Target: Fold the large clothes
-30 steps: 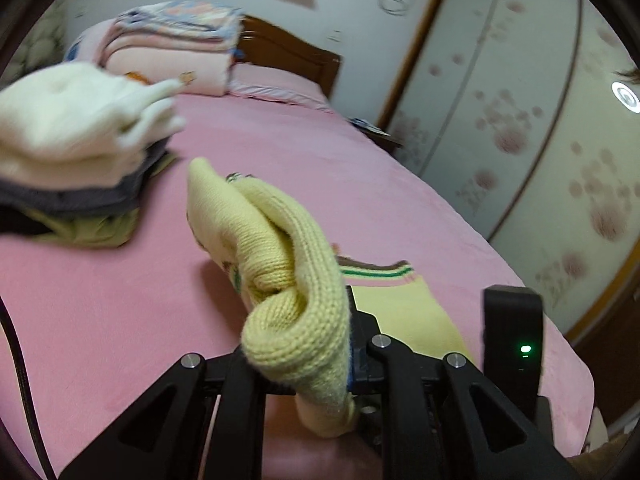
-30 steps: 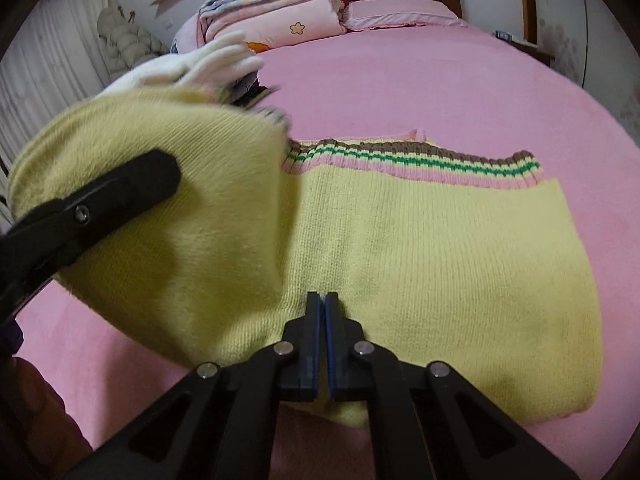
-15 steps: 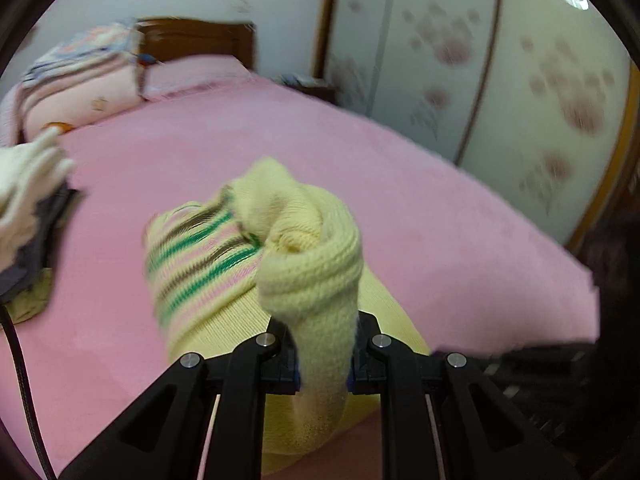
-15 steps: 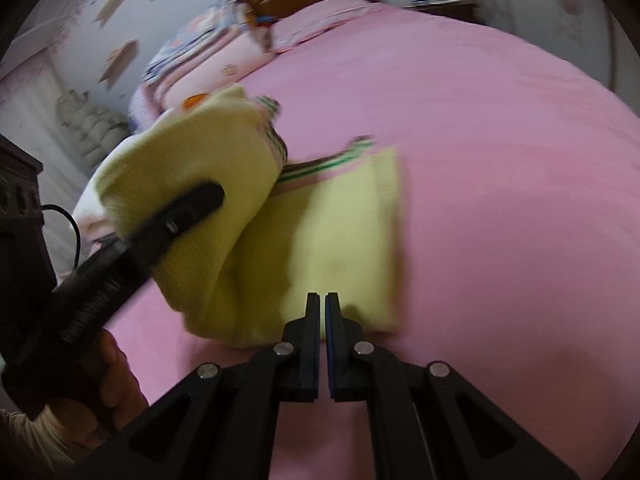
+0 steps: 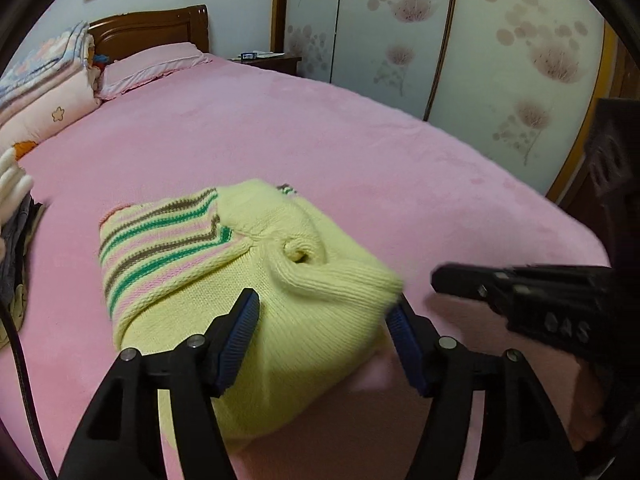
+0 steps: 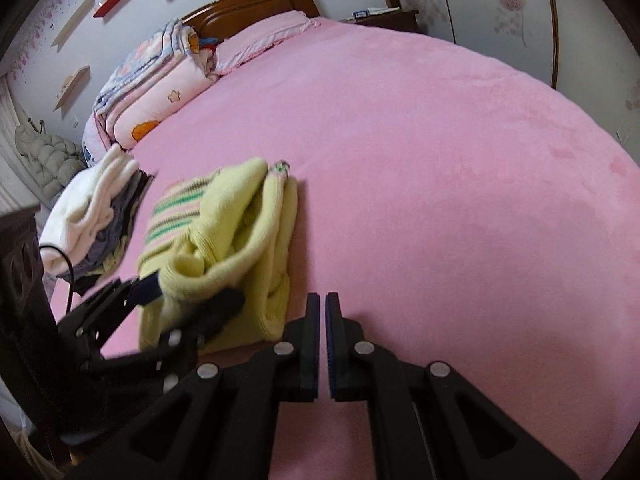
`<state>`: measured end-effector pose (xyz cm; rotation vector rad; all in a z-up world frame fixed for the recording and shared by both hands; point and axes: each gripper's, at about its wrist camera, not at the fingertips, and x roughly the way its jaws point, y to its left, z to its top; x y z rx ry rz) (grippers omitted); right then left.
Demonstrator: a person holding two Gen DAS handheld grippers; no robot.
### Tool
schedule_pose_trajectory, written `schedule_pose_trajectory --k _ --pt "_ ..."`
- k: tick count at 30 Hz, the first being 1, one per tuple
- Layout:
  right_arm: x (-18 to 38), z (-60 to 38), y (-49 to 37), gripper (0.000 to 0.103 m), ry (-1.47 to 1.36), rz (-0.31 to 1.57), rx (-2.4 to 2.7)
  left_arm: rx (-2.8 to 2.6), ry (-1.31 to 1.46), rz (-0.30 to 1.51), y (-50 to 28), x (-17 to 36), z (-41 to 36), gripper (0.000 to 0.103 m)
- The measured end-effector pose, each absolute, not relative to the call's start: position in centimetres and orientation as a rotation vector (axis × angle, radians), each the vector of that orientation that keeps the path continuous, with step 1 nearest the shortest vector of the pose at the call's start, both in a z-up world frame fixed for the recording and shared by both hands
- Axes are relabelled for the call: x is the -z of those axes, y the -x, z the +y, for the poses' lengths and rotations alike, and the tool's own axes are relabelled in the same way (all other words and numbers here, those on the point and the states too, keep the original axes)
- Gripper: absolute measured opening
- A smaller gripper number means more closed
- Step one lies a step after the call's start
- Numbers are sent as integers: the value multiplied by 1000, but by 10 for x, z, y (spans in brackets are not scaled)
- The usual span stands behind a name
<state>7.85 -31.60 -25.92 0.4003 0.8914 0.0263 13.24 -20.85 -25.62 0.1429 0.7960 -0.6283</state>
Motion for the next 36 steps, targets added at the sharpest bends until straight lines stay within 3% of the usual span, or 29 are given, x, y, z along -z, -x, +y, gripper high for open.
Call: schedule_pose_trajectory --k 6,9,11,17,20,21,25,33,36 --pt "220 -310 -81 5 -379 862 -83 599 58 826 -131 219 -155 68" --pt "205 -293 -89 30 -366 853 -155 494 109 874 -141 217 -127 70" --pt "204 -278 -96 33 -323 871 -186 429 117 918 -147 224 -115 70" --pt "227 -246 -115 33 -185 964 -177 347 271 1058 -175 266 -94 70" --pt "238 -247 -114 13 -191 982 -201 333 279 1058 -183 280 -94 70" --pt "241 -251 -114 11 -215 977 -203 335 279 1053 -186 283 -96 70" --pt "252 -272 -107 9 -362 985 -178 362 258 1066 -195 291 -107 57" --pt "304 -285 -90 9 -438 1050 -113 385 208 1073 -186 307 -121 57" --pt "301 -283 -93 9 -420 1054 -113 383 196 1065 -185 304 -122 57"
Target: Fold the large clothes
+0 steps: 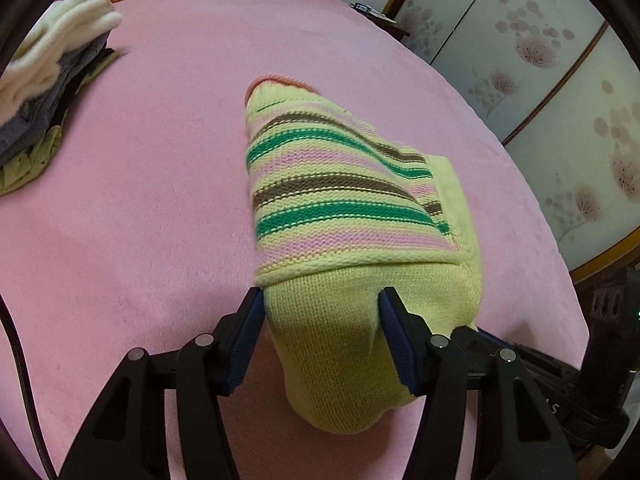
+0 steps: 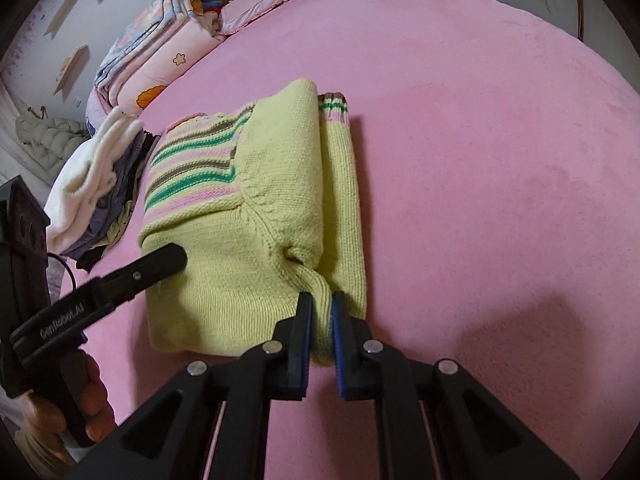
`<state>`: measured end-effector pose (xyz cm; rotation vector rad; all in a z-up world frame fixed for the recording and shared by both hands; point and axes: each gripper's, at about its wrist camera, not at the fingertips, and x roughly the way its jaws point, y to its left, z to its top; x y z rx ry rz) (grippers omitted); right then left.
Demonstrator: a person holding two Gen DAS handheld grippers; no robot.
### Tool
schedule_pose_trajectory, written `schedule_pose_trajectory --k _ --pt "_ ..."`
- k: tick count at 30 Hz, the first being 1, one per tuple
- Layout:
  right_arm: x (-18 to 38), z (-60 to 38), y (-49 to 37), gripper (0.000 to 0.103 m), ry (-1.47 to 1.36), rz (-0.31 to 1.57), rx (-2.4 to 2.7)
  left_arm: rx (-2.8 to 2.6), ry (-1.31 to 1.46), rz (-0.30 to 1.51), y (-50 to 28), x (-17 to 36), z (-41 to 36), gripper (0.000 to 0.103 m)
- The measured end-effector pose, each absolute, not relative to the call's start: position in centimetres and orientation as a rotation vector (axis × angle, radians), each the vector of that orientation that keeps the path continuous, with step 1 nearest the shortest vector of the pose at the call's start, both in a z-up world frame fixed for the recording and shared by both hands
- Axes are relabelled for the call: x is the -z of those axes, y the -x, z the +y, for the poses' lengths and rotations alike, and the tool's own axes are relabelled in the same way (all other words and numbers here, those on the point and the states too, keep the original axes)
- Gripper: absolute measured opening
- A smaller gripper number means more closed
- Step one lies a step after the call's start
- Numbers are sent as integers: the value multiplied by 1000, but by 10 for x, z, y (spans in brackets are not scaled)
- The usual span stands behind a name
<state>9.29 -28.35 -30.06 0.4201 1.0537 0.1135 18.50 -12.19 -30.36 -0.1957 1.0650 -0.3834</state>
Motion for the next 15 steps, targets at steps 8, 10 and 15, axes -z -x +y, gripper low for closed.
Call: schedule_pose_trajectory --k 8,10,15 --pt "232 -275 -108 38 -304 964 -139 442 252 1062 -197 264 -109 69" --pt "226 -277 -124 41 -302 943 -149 434 248 1054 -210 260 -105 69" --pt "240 -284 -183 41 -337 982 -171 427 257 1078 -247 269 -108 69"
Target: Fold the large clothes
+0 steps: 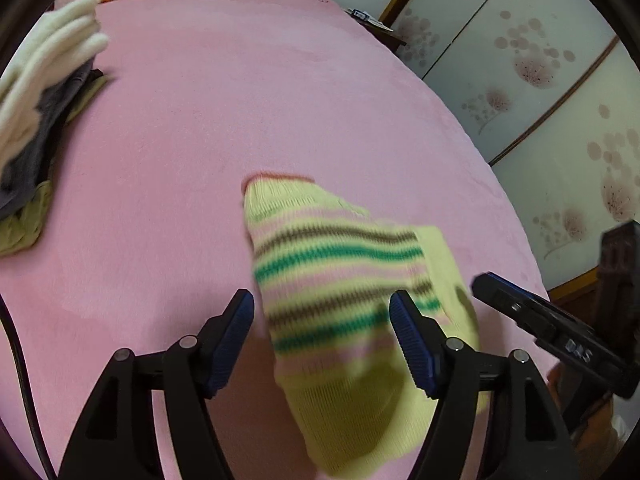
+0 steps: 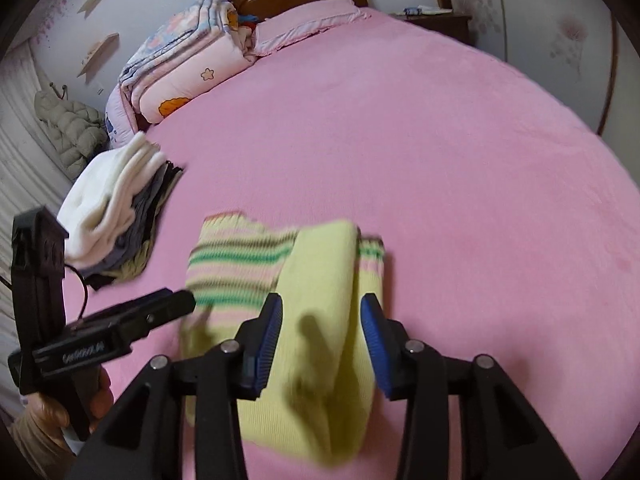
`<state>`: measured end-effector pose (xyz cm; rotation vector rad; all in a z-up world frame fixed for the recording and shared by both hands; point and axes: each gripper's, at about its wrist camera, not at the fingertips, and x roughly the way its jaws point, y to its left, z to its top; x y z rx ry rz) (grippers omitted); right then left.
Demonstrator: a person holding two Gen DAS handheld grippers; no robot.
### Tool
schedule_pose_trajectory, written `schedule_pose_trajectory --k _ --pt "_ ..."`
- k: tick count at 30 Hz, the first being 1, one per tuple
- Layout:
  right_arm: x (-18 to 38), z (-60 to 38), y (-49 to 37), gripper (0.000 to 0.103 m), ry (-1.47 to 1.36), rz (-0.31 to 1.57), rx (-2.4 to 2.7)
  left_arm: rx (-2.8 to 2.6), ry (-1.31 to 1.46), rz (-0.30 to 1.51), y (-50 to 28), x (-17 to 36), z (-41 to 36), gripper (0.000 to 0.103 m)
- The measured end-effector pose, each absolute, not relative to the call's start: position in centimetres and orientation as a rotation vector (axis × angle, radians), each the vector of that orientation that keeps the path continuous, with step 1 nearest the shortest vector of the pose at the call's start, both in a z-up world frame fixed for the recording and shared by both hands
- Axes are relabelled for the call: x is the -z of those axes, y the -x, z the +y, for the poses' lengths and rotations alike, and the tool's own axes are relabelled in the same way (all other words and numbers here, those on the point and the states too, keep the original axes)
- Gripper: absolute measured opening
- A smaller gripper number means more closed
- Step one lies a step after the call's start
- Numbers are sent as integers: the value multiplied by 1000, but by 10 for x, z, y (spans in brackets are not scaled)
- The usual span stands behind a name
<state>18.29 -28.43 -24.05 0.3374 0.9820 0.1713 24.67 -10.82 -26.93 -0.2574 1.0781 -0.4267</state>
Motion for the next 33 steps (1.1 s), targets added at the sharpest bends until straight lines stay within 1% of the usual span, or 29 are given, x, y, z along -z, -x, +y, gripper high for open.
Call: schedule_pose_trajectory --k 4,5,6,7,8,10,12,14,18,20,21,22,23,24,25,28,29,31,33 --pt "265 -293 -212 41 -417 1054 -205 428 284 1121 -269 285 -109 69" --pt "270 -292 -217 31 -416 1078 -203 427 292 1133 -274 288 -110 65" --pt "273 -291 -218 7 -383 1076 -204 427 296 1141 -276 290 -110 62" --pt "271 -290 -214 7 -346 1059 -193 436 301 1148 -277 292 -111 57" --pt "267 -289 -209 7 -303 1027 -180 436 296 1142 -277 291 -112 57" --pt "266 -291 -201 7 -257 992 -155 436 258 1127 -272 292 -112 56" --pt "283 -298 -199 7 -287 1028 -133 436 242 1146 -271 299 -118 56" --pt "294 -301 -198 7 -307 1027 -119 430 238 1140 -270 305 -117 56" --pt "298 -302 -198 8 -319 1019 -112 419 246 1140 -265 308 -114 56" --pt "293 -298 -201 11 -312 1025 -114 411 223 1139 -262 304 -112 56" --pt "289 -297 -201 16 -311 1028 -117 403 206 1138 -259 301 -114 57" --pt "285 -297 -201 18 -314 1033 -122 398 191 1141 -258 297 -115 63" --pt "279 -296 -201 24 -314 1038 -122 394 173 1145 -255 290 -117 70" --pt "275 -297 -200 29 -310 1040 -113 387 160 1144 -253 283 -118 74" --pt "269 -297 -197 37 -307 1036 -103 379 152 1139 -251 276 -123 81" --pt "242 -300 -186 43 -329 1015 -95 347 141 1121 -240 251 -120 91" --pt "233 -301 -182 49 -335 1013 -88 332 147 1118 -237 241 -119 94" --pt "216 -301 -175 57 -341 1008 -91 320 167 1112 -231 226 -114 94" --pt "198 -298 -168 59 -325 1004 -96 303 170 1108 -223 207 -112 94"
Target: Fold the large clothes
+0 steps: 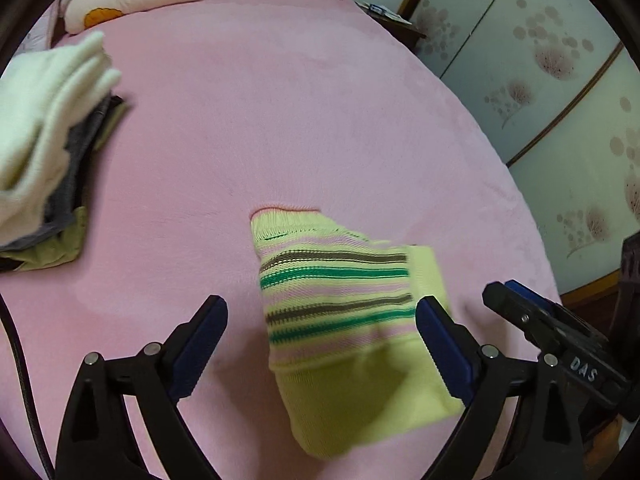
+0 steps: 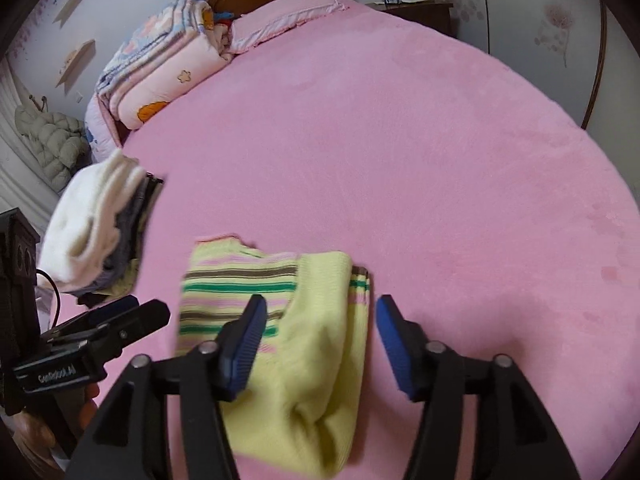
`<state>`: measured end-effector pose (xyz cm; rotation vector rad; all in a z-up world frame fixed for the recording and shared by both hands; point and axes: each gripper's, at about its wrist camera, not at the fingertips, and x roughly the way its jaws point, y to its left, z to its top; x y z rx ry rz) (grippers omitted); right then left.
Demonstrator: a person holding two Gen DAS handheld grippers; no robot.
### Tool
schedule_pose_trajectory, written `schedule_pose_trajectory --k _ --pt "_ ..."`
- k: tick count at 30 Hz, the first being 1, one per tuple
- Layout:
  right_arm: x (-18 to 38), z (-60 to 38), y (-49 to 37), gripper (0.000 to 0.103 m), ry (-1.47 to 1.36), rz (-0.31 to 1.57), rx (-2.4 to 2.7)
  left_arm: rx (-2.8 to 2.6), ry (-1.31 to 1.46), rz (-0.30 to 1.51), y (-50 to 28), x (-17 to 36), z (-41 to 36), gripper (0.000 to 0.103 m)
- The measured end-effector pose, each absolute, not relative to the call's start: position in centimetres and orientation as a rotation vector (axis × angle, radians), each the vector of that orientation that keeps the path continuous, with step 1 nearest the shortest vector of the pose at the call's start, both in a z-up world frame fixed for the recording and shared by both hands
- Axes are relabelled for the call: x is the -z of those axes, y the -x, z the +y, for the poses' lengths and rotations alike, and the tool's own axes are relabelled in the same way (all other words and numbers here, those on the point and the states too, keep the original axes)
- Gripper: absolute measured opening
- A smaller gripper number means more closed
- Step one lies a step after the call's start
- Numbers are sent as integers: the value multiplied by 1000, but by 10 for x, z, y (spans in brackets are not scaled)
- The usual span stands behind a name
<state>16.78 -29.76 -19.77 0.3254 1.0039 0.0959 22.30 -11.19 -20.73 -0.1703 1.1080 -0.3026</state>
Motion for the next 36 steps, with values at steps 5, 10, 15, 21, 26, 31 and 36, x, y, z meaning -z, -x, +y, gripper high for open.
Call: schedule_pose_trajectory --k 5,10,15,21,26,31,36 --pt "157 -290 -154 65 -297 1015 -115 294 172 1077 -205 166 -108 95" --pt "135 -286 -143 71 -263 1011 -117 258 188 1064 -200 142 -113 95" --pt "122 -278 -138 71 -200 984 -139 204 204 1090 -192 136 -113 95" --pt "121 -284 -137 71 -250 973 -184 264 278 1179 -196 158 -110 95" --pt "134 -292 -142 71 -245 984 -223 250 315 1206 -198 180 -105 95" --pt "158 -290 -148 71 -212 1053 -227 237 356 1259 -203 206 -103 95" --pt "183 -288 -152 71 -191 1090 -237 229 328 1272 -207 229 -109 95"
